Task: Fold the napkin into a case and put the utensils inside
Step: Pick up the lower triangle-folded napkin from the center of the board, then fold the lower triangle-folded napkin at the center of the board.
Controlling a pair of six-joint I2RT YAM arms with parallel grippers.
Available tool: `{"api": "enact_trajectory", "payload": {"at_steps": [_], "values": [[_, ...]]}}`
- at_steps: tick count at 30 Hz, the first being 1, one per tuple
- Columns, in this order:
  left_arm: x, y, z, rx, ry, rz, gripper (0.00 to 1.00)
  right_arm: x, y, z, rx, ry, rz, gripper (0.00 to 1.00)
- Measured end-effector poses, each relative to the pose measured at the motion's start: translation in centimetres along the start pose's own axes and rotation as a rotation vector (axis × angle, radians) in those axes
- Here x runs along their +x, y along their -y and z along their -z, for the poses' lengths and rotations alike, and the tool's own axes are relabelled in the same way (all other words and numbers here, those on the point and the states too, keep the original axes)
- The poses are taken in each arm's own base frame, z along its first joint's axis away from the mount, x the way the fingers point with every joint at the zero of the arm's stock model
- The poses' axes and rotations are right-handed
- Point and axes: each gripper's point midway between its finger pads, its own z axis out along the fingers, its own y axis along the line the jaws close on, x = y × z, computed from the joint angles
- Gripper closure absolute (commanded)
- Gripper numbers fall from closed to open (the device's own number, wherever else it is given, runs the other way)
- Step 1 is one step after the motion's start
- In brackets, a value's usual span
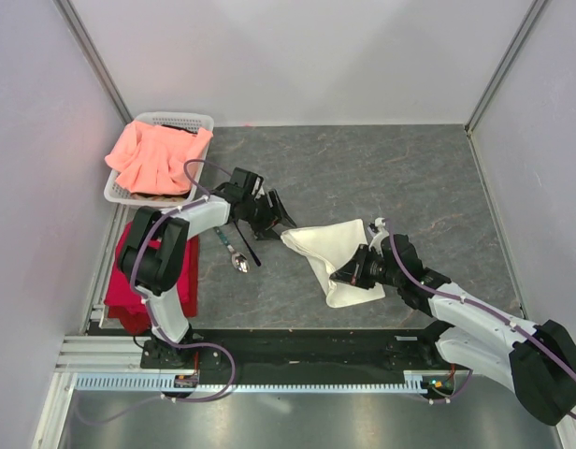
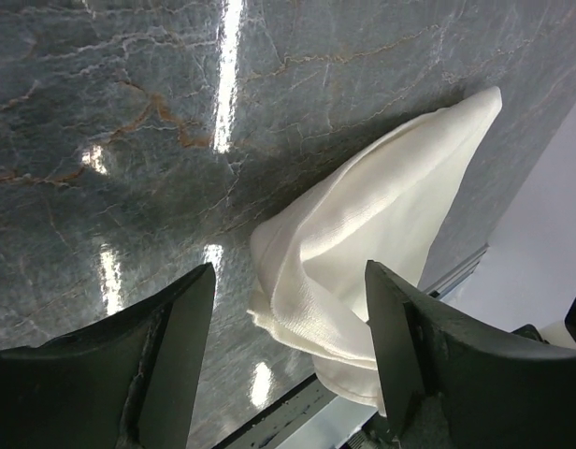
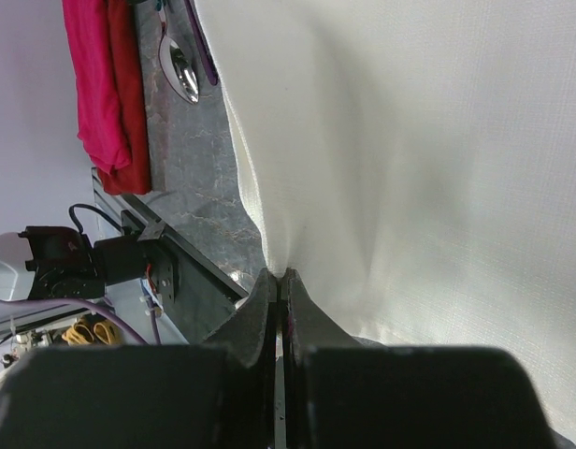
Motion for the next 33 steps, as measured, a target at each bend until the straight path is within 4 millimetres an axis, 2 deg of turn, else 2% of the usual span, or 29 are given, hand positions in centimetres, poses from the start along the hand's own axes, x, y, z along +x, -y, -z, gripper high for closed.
{"api": "enact_trajectory", "payload": {"at_steps": [11,17,18,21,25,29,33], "values": [[0.4,0.7,-2.0,0.06,-0.055,-0.016,0.39,0.1,-0.3,0.1,-0.017,-0.011,0.004,1.0],[0.9,1.2,-2.8,0.11,-0.101,-0.024,0.65,0.2,-0.3,0.1,-0.021,-0.015,0.005,1.0],[0.8,1.4,-2.9,0.125,-0.106,-0.03,0.84,0.2,-0.4,0.1,-0.022,-0.016,0.005,1.0],[0.9,2.0,-2.9,0.157,-0.118,-0.043,0.98,0.3,-0.4,0.1,-0.025,-0.02,0.006,1.0],[0.7,2.2,-2.5,0.187,-0.127,-0.044,0.98,0.7,-0.6,0.2,-0.038,-0.041,0.018,1.0],[0.3,1.1,-1.2,0.167,-0.14,-0.015,0.98,1.4,-1.1,0.2,-0.065,-0.067,0.055,1.0],[0.3,0.2,1.0,0.087,-0.144,-0.023,0.98,2.7,-3.3,-0.2,-0.162,-0.108,0.102,1.0]]}}
